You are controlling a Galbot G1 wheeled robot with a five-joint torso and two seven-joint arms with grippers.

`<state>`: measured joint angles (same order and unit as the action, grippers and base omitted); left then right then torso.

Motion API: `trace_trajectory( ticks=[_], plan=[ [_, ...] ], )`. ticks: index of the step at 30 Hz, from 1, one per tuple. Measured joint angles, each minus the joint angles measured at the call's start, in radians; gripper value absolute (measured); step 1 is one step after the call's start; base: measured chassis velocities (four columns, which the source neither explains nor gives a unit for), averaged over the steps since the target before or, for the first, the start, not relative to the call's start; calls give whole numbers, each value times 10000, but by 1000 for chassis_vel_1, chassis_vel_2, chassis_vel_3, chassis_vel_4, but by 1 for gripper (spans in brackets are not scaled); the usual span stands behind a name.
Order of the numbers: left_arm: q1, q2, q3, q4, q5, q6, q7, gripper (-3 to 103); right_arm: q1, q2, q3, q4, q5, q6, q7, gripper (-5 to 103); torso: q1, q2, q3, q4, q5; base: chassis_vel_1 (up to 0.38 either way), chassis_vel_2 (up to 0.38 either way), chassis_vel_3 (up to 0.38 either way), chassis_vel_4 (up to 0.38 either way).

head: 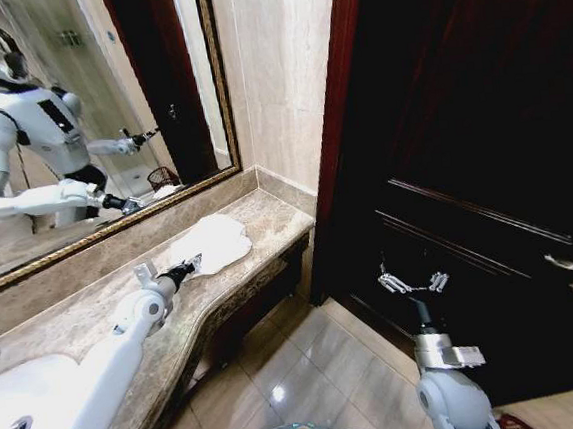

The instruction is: Discard the used towel into the hamper.

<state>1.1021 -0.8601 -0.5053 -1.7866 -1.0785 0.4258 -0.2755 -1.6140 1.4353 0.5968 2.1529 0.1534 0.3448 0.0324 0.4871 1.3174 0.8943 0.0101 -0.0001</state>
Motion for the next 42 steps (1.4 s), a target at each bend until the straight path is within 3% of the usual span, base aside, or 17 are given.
trace_trajectory(
  ticks=[2, 5, 9, 12, 13, 16, 17, 22, 32, 38, 42],
  plan=[
    [129, -27, -71, -95, 54, -66, 31, 15, -14, 0, 10, 1, 10, 24, 0, 100, 0, 0, 0, 1, 0, 0, 0, 0, 0],
    [242, -60, -134, -173, 92, -195, 94, 10, -26, 8, 14, 17, 17, 33, 0, 100, 0, 0, 0, 1, 1, 0, 0, 0, 0],
    [361, -109, -196, -222, 174, -473, 219, 8, -49, 20, 14, 41, 21, 41, 0, 100, 0, 0, 0, 1, 2, 0, 0, 0, 0],
    [623, -208, -279, -273, 499, -1365, 679, 8, -64, 28, 19, 67, 23, 43, 3, 100, 0, 0, 0, 1, 1, 0, 0, 0, 0],
    [623, -208, -279, -273, 499, -1365, 679, 8, -64, 28, 19, 67, 23, 43, 3, 100, 0, 0, 0, 1, 1, 0, 0, 0, 0],
    [1081, -415, -445, -685, 1088, -2517, 1327, 8, -67, 67, 20, 74, 23, 44, 6, 100, 0, 0, 0, 2, 0, 0, 0, 0, 0],
    [1081, -415, -445, -685, 1088, -2517, 1327, 8, -67, 67, 20, 74, 23, 44, 6, 100, 0, 0, 0, 2, 0, 0, 0, 0, 0],
    [1899, -896, -741, -1981, 2096, -3312, 1672, 8, -58, 118, 11, 109, 58, 26, 128, 100, -2, 0, 0, 1, 2, 0, 0, 0, 0],
    [3289, -1810, -1247, -4396, 2710, -4116, 1816, 8, -99, 128, 99, 132, 142, 21, 165, 100, -1, 0, 0, 0, 5, 0, 0, 0, 0],
    [5273, -3130, -1474, -6856, 4092, -4213, 1114, 8, -94, 302, 48, 156, 84, 27, 104, 100, -2, 0, -2, 3, 7, 0, 0, 0, 0],
    [5995, -3673, -1479, -7256, 5130, -4370, 1016, 8, -119, 388, 9, 172, 32, 98, 80, 100, -3, 0, -1, 4, 1, 0, 0, 0, 0]
  ],
)
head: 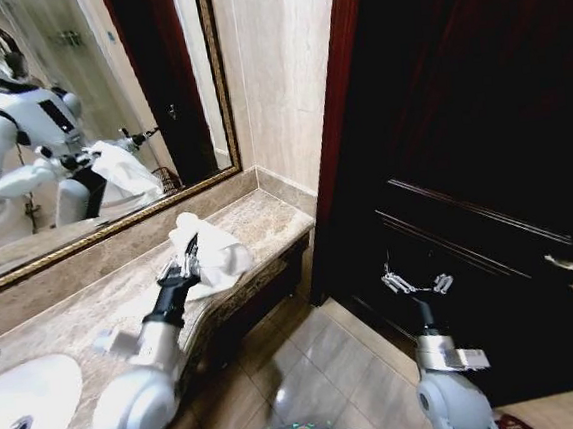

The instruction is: Discard the used towel into the hamper.

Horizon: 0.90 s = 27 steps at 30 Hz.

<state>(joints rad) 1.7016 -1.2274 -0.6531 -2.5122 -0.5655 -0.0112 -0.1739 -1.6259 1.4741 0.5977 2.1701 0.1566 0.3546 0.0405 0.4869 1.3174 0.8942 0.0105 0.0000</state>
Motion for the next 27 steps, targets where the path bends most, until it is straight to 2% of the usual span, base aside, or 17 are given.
trace_trajectory(
  ticks=[2, 7, 12, 15, 27],
  plan=[
    [252, -259, -55, -23, 782, -472, 373, 8, -35, 19, 11, 16, -3, 112, -3, 100, 1, 0, 0, -3, 1, 0, 0, 0, 0],
    [443, -520, 122, 1, 1275, -869, 792, 8, -157, 57, 109, 53, -35, 222, 59, 100, 2, 0, 0, -4, 1, 0, 0, 0, 0],
    [446, -609, 112, 31, 1527, -976, 726, 8, -168, 36, 154, 72, -26, 233, 109, 100, 2, 0, 0, -5, 1, 0, 0, 0, 0],
    [411, -600, -35, 56, 1613, -1091, 262, 8, -159, 2, 175, 78, 17, 243, 131, 100, 2, -2, 1, -4, 0, 0, 0, 0, 0],
    [23, -251, -143, 552, 1553, -1121, 354, 8, -214, 71, 241, -36, -16, 407, 223, 100, 2, -2, 2, -3, -1, 0, 0, 0, 0]
  ],
)
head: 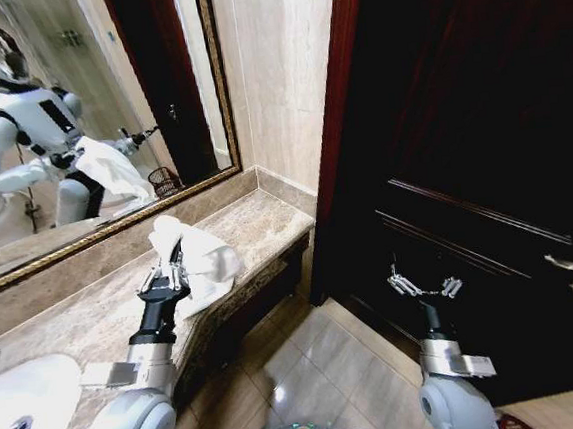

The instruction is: Discard the used towel into the hamper.

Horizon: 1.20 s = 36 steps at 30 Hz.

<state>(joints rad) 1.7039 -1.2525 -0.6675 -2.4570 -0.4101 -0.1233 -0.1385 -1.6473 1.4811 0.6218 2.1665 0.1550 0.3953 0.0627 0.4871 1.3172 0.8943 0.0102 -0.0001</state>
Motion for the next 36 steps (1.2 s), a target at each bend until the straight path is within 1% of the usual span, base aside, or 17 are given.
trace_trajectory(
  ticks=[9, 16, 25, 28, 30, 34, 36],
  plan=[
    [-182, 217, 116, 238, -103, 31, 25, 8, -179, 236, 14, -35, -18, 167, -18, 100, 0, 0, 0, 0, 0, -20, -14, -17, -23],
    [-246, 283, 167, 372, -148, 39, 147, 8, -210, 250, -10, -30, -27, 184, -22, 100, 0, 1, 0, 0, 2, -74, -76, -75, -71],
    [-296, 299, 314, 499, -183, 46, 285, 8, -349, 203, 74, 66, -17, 378, -68, 100, -1, 2, -1, -2, 0, -107, -119, -113, -114],
    [-303, 297, 324, 499, -222, 40, 317, 8, -428, 241, 93, 100, -172, 487, -38, 100, 0, 1, 0, -2, 3, -127, -125, -147, -115],
    [-297, 300, 308, 491, -298, 28, 389, 8, -529, 359, 161, 206, -537, 633, 25, 100, 0, 1, 0, -1, 1, -157, -118, -96, -115],
    [-286, 308, 310, 444, -533, 29, 428, 8, -600, 480, 163, 343, -648, 677, 155, 100, 1, 1, 0, -2, 3, -112, -108, -105, -140],
    [-294, 318, 319, 441, -607, 38, 455, 8, -614, 535, 165, 396, -790, 684, 419, 100, 1, 1, 0, -1, 0, -110, -137, -130, -145]
  ],
)
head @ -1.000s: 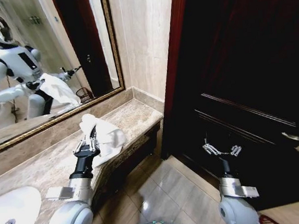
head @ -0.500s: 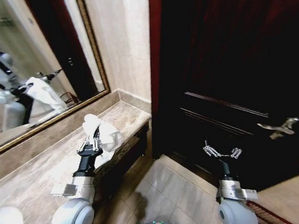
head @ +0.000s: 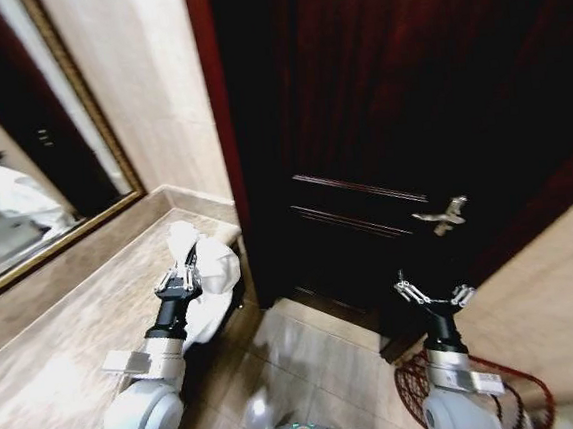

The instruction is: Discard the used towel into the hamper.

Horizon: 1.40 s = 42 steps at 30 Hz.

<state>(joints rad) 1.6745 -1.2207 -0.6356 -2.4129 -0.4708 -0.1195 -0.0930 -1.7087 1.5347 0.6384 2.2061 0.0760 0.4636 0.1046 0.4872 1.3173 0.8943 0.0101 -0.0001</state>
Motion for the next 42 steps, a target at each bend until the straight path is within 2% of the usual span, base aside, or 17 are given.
trace_trajectory(
  ticks=[4, 7, 26, 34, 38, 40, 42],
  plan=[
    [-3, 15, 38, 26, -36, 7, 53, 8, -17, 41, 171, 15, -81, -19, 440, 100, -1, 1, -1, -1, 0, -110, -126, -128, -124],
    [-12, 9, 89, 82, -46, 12, 96, 8, -107, 40, 387, -14, 79, 3, 474, 100, -1, 2, 0, 0, 3, -104, -125, -123, -112],
    [29, -39, 586, 483, -52, 88, 256, 8, -489, 289, 1453, -377, 794, 397, 85, 100, -3, 3, -1, 1, 1, -120, -124, -121, -125],
    [229, -40, 648, 263, -49, 165, 307, 8, -562, 366, 1407, -378, 837, 494, -34, 100, -1, 2, 0, 0, 3, -135, -122, -127, -132],
    [277, -6, 494, 144, -55, 45, 358, 8, -516, 366, 1335, -395, 829, 541, -48, 100, -1, 2, 0, 1, 3, -121, -139, -126, -119],
    [262, -24, 406, 114, -124, -298, 390, 8, -501, 351, 1240, -396, 794, 540, -86, 100, -1, 2, 0, -2, 1, -123, -141, -130, -136],
    [257, -34, 397, 109, -126, -340, 390, 8, -501, 349, 1225, -395, 783, 540, -92, 100, -1, 2, 0, -2, 1, -121, -143, -121, -110]
  ],
)
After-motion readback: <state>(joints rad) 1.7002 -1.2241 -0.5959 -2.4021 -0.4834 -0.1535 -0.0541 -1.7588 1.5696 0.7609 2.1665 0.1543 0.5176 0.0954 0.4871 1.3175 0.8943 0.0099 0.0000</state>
